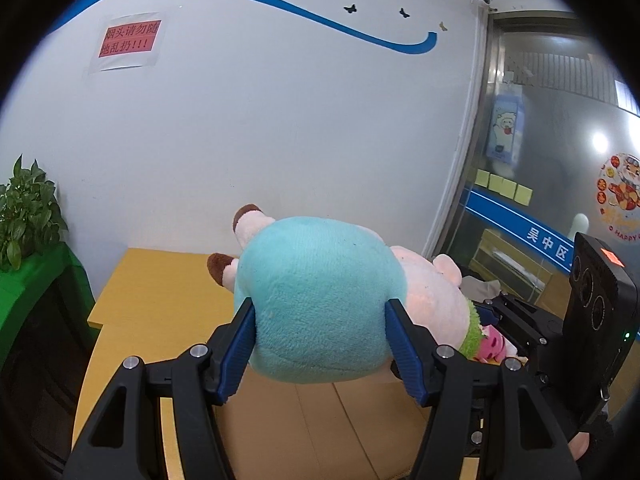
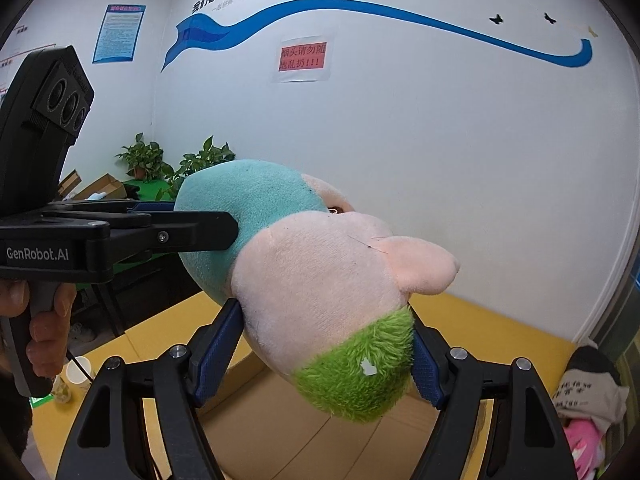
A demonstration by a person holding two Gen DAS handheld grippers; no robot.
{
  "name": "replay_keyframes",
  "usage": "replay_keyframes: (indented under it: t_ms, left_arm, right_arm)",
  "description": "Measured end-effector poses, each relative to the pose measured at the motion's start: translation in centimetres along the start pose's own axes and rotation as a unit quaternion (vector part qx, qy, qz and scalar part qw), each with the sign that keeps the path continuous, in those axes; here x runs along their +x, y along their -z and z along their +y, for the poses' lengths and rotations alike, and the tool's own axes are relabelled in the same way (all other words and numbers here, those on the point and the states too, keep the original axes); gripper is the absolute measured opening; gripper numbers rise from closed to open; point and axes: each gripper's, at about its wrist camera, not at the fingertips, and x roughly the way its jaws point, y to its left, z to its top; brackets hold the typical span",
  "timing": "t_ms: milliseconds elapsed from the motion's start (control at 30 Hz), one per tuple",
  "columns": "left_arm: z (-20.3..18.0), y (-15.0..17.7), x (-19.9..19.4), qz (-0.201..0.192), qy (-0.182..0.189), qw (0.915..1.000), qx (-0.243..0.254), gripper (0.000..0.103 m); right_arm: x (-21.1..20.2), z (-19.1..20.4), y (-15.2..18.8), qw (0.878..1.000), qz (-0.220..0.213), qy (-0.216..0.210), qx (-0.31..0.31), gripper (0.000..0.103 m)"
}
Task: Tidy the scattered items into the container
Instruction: 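Lift the plush pig with the left gripper over the box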
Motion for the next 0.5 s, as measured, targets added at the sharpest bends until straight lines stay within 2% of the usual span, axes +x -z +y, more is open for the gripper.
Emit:
replay_keyframes:
  t_ms: [233, 500]
  left_arm:
    - [2.8, -0.7, 4.8, 0.03, -0.016, 0.9994, -0.009, 0.062]
    - [5.5, 0.5, 11.2, 0.08, -0.005, 0.9964, -0.027, 0.062]
  right_arm:
    - [5.8, -2.0, -1.2, 1.0, 0.02, -0.007, -0.006, 0.08]
    - [11.0, -4.9, -0.6, 1.0, 0.027, -0.011, 0.009, 0.081]
